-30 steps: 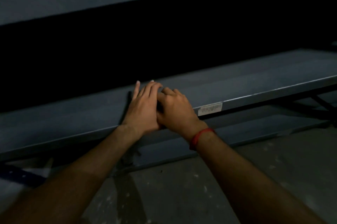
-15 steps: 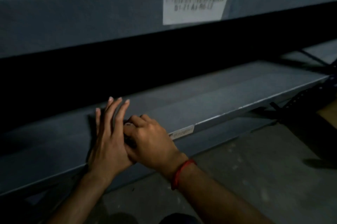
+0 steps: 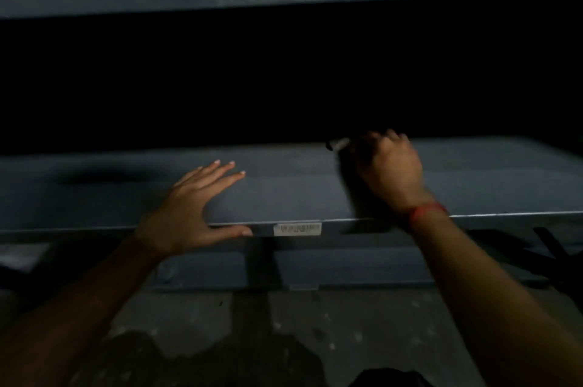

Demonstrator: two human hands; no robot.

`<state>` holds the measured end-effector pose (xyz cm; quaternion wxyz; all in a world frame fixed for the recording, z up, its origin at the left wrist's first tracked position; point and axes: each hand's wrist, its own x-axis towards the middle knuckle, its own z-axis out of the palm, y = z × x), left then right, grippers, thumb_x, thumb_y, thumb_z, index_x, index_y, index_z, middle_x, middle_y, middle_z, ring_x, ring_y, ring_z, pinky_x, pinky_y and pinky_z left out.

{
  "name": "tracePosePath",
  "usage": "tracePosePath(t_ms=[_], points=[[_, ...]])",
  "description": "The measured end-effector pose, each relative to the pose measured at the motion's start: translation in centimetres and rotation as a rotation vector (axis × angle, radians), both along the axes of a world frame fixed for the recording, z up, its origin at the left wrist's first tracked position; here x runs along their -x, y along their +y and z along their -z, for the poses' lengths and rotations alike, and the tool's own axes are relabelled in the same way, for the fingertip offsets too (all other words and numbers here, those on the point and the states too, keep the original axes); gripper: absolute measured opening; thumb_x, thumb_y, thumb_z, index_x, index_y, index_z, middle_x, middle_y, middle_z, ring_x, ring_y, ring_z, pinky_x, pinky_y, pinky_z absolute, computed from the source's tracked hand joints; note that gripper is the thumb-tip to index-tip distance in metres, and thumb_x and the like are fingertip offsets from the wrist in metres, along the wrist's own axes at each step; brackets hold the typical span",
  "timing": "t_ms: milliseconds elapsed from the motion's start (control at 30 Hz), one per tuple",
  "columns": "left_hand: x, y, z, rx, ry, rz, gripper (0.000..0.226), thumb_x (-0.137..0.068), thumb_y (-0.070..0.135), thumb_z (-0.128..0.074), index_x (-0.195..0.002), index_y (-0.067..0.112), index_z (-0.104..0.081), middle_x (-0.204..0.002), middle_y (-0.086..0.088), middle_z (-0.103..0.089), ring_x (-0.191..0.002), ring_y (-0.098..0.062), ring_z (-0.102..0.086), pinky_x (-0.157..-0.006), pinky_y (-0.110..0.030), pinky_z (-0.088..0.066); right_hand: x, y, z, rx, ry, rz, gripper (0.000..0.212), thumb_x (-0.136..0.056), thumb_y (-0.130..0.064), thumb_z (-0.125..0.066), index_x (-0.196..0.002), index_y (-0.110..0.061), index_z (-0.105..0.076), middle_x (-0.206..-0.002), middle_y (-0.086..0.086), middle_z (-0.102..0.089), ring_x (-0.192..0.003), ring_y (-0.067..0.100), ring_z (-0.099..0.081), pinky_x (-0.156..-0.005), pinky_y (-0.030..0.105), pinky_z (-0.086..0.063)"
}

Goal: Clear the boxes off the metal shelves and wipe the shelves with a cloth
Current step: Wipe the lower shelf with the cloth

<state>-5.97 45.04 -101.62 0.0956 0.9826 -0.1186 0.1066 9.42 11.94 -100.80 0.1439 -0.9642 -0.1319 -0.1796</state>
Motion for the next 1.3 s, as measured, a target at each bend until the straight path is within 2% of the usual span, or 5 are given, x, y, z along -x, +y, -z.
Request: tracePosePath(t_ms=[400, 700, 900, 1000, 1300], points=[[0.0, -1.4, -0.8, 0.033, 0.083, -0.105, 0.107, -0.066, 0.089, -0.056, -0.149, 0.023, -0.041, -0.158, 0.003, -0.036, -0.151, -0.014, -0.025, -0.119, -0.048, -0.030, 7.0, 11.8, -0.7, -0.066, -0.027, -0.411, 0.022, -0.087, -0.033, -0.064, -0.102, -0.018, -0.071, -0.105, 0.009, -0.066, -0.098, 0.033, -0.061, -0.076, 0.037, -0.046], [-1.4, -10.0, -5.0, -0.097, 0.144, -0.165, 0.142, -0.043, 0.109, -0.031, -0.145, 0.010, -0.039, -0.146, -0.010, -0.042, -0.133, -0.028, -0.044, -0.114, -0.035, -0.030, 5.5, -3.0, -1.3, -0.060, 0.007, -0.040, 0.027, -0.092, -0.030, -0.057, -0.108, -0.012, -0.068, -0.106, 0.018, -0.062, -0.098, 0.041, -0.057, -0.077, 0.044, -0.047], [-1.5, -14.4, -2.7, -0.111, 0.080, -0.121, 0.082, -0.066, 0.064, -0.045, -0.112, -0.003, -0.058, -0.105, -0.019, -0.058, -0.097, -0.040, -0.061, -0.087, -0.045, -0.055, 11.7, 3.8, -1.1, -0.197, 0.002, -0.313, 0.025, -0.079, -0.033, -0.054, -0.092, -0.021, -0.071, -0.090, 0.006, -0.064, -0.082, 0.032, -0.059, -0.066, 0.039, -0.046], [-1.7, -13.9, -2.5, -0.093, 0.062, -0.157, 0.086, -0.061, 0.078, -0.056, -0.111, 0.008, -0.057, -0.100, -0.009, -0.057, -0.089, -0.032, -0.062, -0.077, -0.042, -0.056, 6.8, 5.1, -0.7, -0.128, -0.054, -0.414, 0.019, -0.078, -0.030, -0.063, -0.089, -0.018, -0.072, -0.087, 0.010, -0.065, -0.081, 0.036, -0.061, -0.063, 0.038, -0.047], [-2.6, -16.3, -4.0, -0.317, 0.202, -0.257, 0.122, -0.060, 0.097, -0.050, -0.152, 0.023, -0.021, -0.137, -0.009, -0.038, -0.117, -0.034, -0.053, -0.093, -0.043, -0.052, 4.6, -9.1, -1.2, -0.055, -0.030, 0.100, 0.038, -0.087, -0.036, -0.042, -0.097, -0.011, -0.069, -0.097, 0.020, -0.062, -0.089, 0.043, -0.058, -0.070, 0.045, -0.049]])
